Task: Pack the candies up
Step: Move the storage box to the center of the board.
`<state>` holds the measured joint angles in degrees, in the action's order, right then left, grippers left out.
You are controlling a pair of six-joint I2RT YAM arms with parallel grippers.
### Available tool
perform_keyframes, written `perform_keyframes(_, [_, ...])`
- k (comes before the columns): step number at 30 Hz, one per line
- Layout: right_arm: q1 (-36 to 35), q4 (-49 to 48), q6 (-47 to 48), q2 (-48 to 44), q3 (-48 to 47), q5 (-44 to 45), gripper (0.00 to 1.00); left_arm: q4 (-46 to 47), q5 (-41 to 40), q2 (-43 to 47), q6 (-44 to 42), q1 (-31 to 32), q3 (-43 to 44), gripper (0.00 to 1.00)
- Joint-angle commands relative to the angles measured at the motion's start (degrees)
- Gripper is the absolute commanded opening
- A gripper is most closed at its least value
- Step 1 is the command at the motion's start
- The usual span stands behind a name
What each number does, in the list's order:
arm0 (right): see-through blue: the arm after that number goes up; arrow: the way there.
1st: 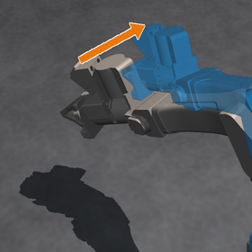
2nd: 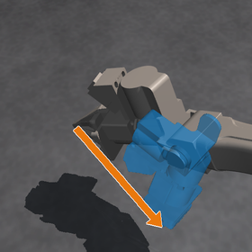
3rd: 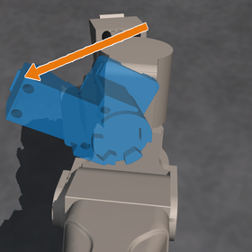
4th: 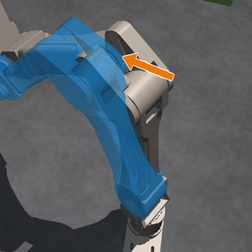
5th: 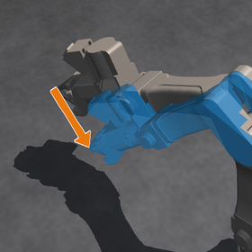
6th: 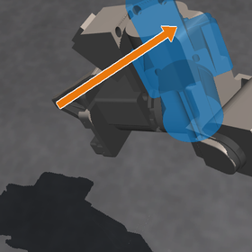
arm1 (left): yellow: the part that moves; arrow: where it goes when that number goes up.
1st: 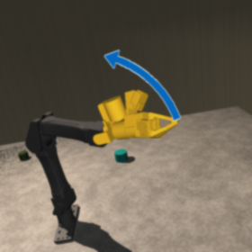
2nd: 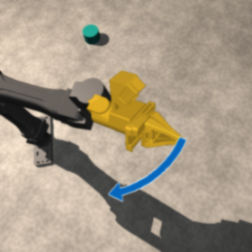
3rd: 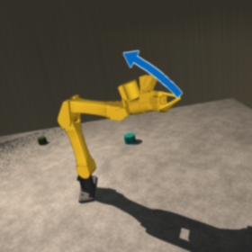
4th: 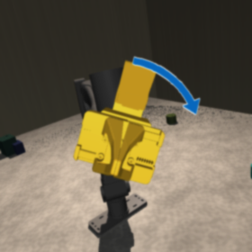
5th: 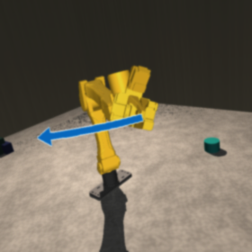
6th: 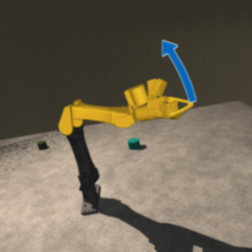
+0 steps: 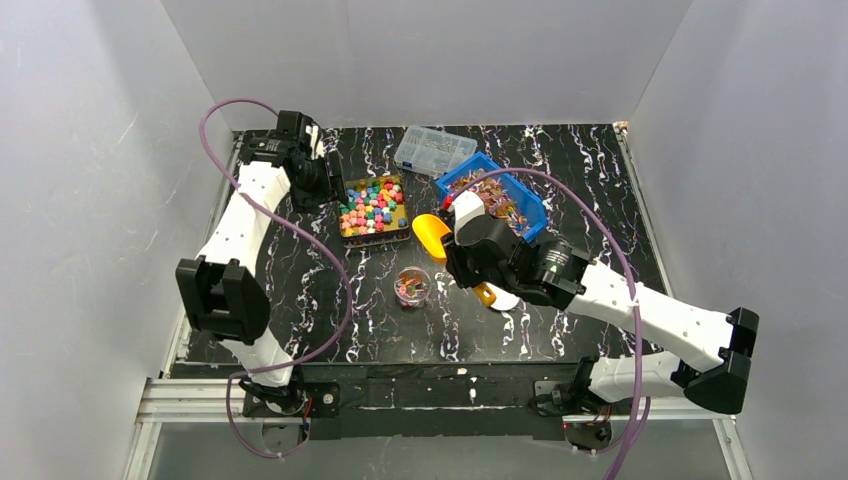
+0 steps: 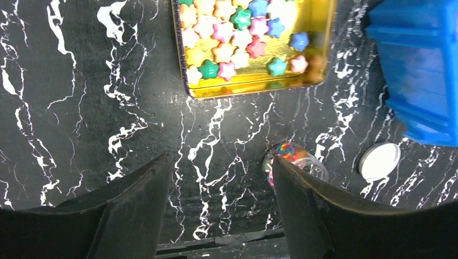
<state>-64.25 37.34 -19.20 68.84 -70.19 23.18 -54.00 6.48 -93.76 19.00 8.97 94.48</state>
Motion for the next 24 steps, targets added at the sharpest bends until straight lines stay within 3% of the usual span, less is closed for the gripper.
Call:
perform_keyframes(1, [0.06,-3.05,1.35,0.44,-1.26,-0.15,0.01,-0.19,0.72,-3.39,-1.01,-1.18,1.14,0.66])
perform_keyframes(14, [2.35,-3.24,2.77,2.33,-0.41,-2.29,0.01,2.54,-0.36,-15.31,-0.38,-1.68,3.29,0.62])
perform_keyframes(22, [3.67,-3.18,2.99,-0.03,1.73,-2.85,0.01,3.28,-4.11,-25.28,-0.26,-1.63,7.03,0.39])
perform_keyframes(23, [3.77,-3.28,2.94,-0.33,2.17,-2.96,0.01,3.27,-4.31,-25.76,-0.37,-1.68,7.15,0.35])
perform_keyframes(24, [3.87,-3.5,2.7,-0.92,2.92,-3.23,0.01,3.21,-4.61,-26.42,-0.67,-1.68,7.17,0.23])
